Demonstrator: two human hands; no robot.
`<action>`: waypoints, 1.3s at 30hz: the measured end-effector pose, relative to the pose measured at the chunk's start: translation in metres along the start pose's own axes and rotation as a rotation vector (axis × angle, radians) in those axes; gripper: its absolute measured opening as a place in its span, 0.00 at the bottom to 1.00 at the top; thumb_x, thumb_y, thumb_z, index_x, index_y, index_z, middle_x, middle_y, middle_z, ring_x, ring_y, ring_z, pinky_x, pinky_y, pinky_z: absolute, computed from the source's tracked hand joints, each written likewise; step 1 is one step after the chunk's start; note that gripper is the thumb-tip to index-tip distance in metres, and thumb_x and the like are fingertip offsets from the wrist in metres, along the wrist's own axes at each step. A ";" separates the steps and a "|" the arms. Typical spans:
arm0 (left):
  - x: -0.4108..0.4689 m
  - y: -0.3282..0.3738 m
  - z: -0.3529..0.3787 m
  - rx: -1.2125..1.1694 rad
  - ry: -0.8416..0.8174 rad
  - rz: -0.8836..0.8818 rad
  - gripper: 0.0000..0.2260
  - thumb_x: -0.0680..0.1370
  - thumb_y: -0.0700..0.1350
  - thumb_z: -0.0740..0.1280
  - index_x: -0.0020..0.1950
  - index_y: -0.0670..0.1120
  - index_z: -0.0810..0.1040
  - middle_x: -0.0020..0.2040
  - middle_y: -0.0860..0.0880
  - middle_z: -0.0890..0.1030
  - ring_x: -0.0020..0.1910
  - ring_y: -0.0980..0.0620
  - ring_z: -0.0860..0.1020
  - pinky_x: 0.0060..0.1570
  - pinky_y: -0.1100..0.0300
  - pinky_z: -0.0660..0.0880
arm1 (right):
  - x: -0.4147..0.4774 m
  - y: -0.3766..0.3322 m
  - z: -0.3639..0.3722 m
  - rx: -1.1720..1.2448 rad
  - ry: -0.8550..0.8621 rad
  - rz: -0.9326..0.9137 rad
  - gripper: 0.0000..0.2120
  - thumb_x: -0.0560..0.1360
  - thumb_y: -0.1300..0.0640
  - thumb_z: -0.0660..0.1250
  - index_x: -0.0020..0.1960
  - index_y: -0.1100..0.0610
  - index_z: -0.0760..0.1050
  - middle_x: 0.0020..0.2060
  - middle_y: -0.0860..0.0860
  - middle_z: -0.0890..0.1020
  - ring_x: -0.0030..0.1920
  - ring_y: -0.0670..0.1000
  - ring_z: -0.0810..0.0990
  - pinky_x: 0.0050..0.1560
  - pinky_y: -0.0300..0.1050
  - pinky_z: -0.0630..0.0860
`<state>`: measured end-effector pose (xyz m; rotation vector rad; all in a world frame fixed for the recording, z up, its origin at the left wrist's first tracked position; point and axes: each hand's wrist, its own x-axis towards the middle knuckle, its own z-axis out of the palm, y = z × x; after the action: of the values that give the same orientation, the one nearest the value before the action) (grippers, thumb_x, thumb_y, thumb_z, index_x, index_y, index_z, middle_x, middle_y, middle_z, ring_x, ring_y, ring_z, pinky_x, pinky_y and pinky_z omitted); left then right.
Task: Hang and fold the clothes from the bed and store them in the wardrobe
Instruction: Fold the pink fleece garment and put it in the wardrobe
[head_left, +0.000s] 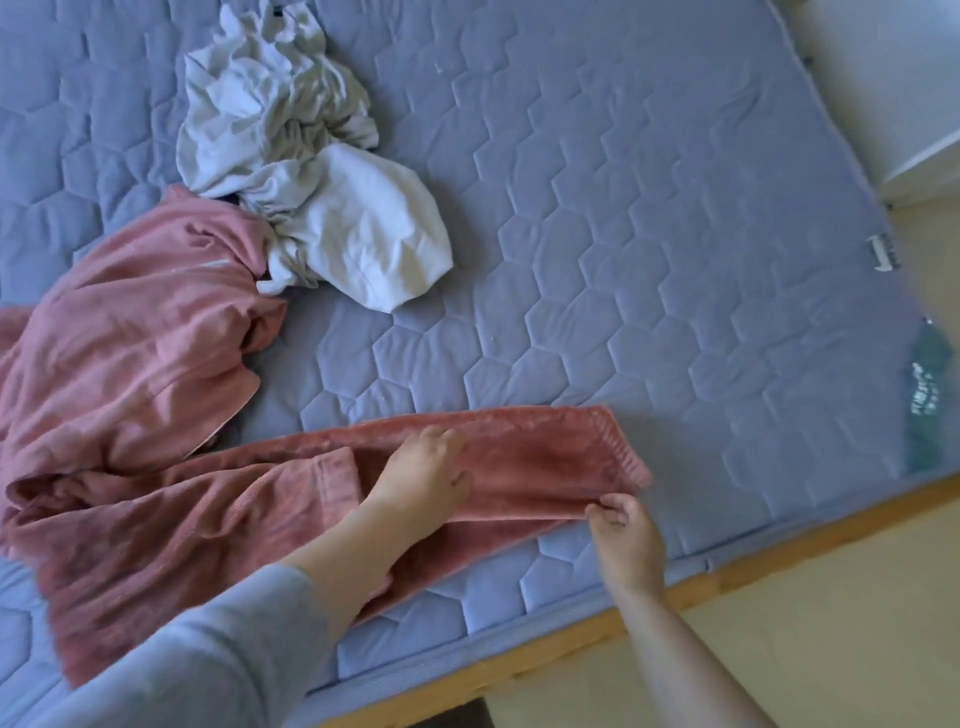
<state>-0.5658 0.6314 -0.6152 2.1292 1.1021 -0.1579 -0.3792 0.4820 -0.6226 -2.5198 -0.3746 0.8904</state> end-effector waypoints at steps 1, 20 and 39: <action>0.013 0.009 0.005 0.018 -0.014 0.009 0.14 0.76 0.45 0.62 0.61 0.45 0.76 0.56 0.47 0.76 0.55 0.45 0.75 0.50 0.56 0.70 | 0.006 0.004 -0.005 -0.008 0.032 -0.020 0.11 0.73 0.62 0.72 0.55 0.63 0.78 0.48 0.61 0.83 0.52 0.61 0.80 0.55 0.53 0.75; 0.152 0.085 0.050 -0.009 -0.251 -0.149 0.15 0.70 0.60 0.72 0.41 0.51 0.74 0.39 0.54 0.75 0.42 0.51 0.76 0.33 0.61 0.66 | 0.071 0.013 -0.024 0.499 -0.171 0.162 0.07 0.76 0.58 0.70 0.49 0.62 0.77 0.43 0.56 0.82 0.49 0.56 0.82 0.57 0.58 0.78; 0.057 0.067 -0.087 0.072 0.047 0.149 0.14 0.74 0.49 0.69 0.34 0.49 0.65 0.39 0.51 0.71 0.47 0.43 0.75 0.44 0.53 0.70 | -0.049 -0.069 -0.026 0.538 0.032 -0.242 0.13 0.69 0.60 0.73 0.50 0.47 0.78 0.38 0.43 0.83 0.38 0.45 0.80 0.42 0.40 0.77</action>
<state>-0.4981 0.7004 -0.5384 2.2804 0.9725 -0.0792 -0.4066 0.5150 -0.5449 -1.9467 -0.3623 0.7358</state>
